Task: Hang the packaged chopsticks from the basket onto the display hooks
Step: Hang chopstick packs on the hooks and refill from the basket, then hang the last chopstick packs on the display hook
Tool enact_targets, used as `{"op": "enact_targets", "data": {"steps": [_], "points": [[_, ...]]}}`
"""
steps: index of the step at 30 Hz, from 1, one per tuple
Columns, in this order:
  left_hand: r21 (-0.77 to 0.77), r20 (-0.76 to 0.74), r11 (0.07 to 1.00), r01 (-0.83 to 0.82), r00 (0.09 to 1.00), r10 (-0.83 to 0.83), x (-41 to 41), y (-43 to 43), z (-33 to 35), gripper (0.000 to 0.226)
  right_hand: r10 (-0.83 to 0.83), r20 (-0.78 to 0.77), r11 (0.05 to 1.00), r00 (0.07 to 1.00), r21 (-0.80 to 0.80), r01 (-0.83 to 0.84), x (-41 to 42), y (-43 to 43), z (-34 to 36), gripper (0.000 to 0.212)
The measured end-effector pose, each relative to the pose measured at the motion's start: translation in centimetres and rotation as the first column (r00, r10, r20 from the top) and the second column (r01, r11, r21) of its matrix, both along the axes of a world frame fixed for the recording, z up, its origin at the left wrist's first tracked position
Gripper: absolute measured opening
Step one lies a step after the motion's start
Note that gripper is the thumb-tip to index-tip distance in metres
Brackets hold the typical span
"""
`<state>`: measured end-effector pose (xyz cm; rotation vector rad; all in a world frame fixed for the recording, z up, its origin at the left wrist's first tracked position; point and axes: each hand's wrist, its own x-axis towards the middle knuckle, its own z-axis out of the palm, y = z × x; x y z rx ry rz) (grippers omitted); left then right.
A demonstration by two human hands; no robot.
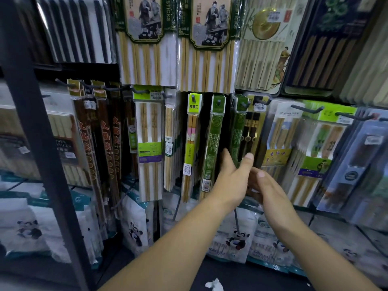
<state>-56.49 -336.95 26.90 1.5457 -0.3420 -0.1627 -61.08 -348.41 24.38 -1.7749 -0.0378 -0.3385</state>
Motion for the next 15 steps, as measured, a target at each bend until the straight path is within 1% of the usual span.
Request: {"op": "enact_targets", "data": {"steps": [3, 6, 8, 10, 12, 13, 15], "points": [[0.016, 0.015, 1.0, 0.019, 1.0, -0.019, -3.4, 1.1, -2.3, 0.083, -0.024, -0.026, 1.0, 0.999, 0.019, 0.024, -1.6, 0.1, -1.6, 0.045], [-0.06, 0.003, 0.995, 0.084, 0.996, -0.084, -7.1, 3.0, -5.5, 0.077, -0.032, -0.102, 0.999, 0.994, 0.027, 0.035, -2.9, 0.1, -4.5, 0.044], [-0.099, -0.025, 0.99, 0.105, 0.994, -0.108, -8.9, 5.0, -7.5, 0.067, -0.04, -0.171, 0.999, 0.984, 0.004, 0.041, -3.6, 0.4, -7.0, 0.044], [-0.032, -0.049, 0.997, 0.076, 0.996, -0.077, -10.0, 7.2, -9.6, 0.046, -0.051, -0.233, 0.998, 0.971, -0.047, 0.041, -4.4, 0.9, -9.8, 0.042], [0.07, -0.056, 0.996, -0.048, 0.997, 0.052, -10.5, 9.4, -12.3, 0.022, -0.036, -0.299, 0.992, 0.954, -0.125, -0.001, -5.2, 1.8, -13.1, 0.034], [0.131, -0.052, 0.983, -0.13, 0.989, 0.137, -10.6, 10.7, -14.1, 0.017, -0.024, -0.344, 0.987, 0.939, -0.157, -0.032, -5.7, 2.3, -15.0, 0.027], [0.286, -0.059, 0.926, -0.248, 0.96, 0.275, -10.8, 13.4, -17.9, 0.017, -0.014, -0.429, 0.971, 0.903, -0.221, -0.09, -6.7, 3.5, -19.3, 0.018]]}}
